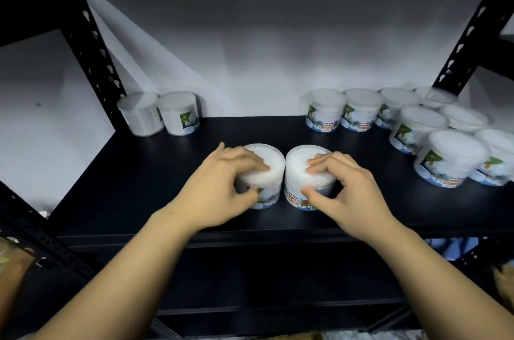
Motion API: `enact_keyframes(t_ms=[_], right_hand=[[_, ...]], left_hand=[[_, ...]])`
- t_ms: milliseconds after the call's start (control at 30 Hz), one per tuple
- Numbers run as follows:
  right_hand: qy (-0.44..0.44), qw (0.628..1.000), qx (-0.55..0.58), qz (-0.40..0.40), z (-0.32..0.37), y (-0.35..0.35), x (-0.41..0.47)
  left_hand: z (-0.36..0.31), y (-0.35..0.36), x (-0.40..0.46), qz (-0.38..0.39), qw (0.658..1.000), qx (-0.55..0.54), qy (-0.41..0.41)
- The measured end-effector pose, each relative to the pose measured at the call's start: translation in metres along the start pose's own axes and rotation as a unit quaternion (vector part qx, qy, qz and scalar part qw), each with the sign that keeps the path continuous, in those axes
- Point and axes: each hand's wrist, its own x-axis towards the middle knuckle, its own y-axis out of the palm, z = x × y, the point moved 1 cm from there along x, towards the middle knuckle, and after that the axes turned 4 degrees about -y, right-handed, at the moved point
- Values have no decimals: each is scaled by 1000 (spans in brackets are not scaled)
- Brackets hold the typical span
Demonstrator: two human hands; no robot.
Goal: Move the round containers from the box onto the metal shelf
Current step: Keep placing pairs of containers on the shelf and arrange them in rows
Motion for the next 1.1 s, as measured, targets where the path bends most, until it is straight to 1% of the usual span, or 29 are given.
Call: enact_keyframes(t_ms=[67, 200, 300, 467, 667, 800, 933, 1033, 1100], right_hand=[[3, 1000, 4, 0, 0, 0, -1], [2, 1000, 8, -8, 0, 1, -2], [10, 1000, 20, -10, 0, 1, -2], [8, 999, 42, -30, 3, -2, 5], [23, 996, 91, -6, -1, -5, 6], [25, 994, 103, 11, -6, -10, 6], [24, 995, 98, 22, -9, -13, 5], [14, 997, 69, 22, -11, -17, 6], [13, 998, 51, 26, -11, -21, 7]], left_hand=[[1, -2, 1, 8, 999, -38, 2], [-3, 5, 3, -46, 999, 9, -20], [-3, 10, 4, -34, 999, 14, -28], [6, 6, -1, -20, 999, -44, -20], [10, 11, -2, -31, 997, -71, -9], [12, 9, -3, -10, 994, -112, -2], [14, 9, -3, 1, 991, -133, 0], [16, 10, -4, -16, 994, -105, 7], [15, 8, -2, -13, 995, -98, 13]])
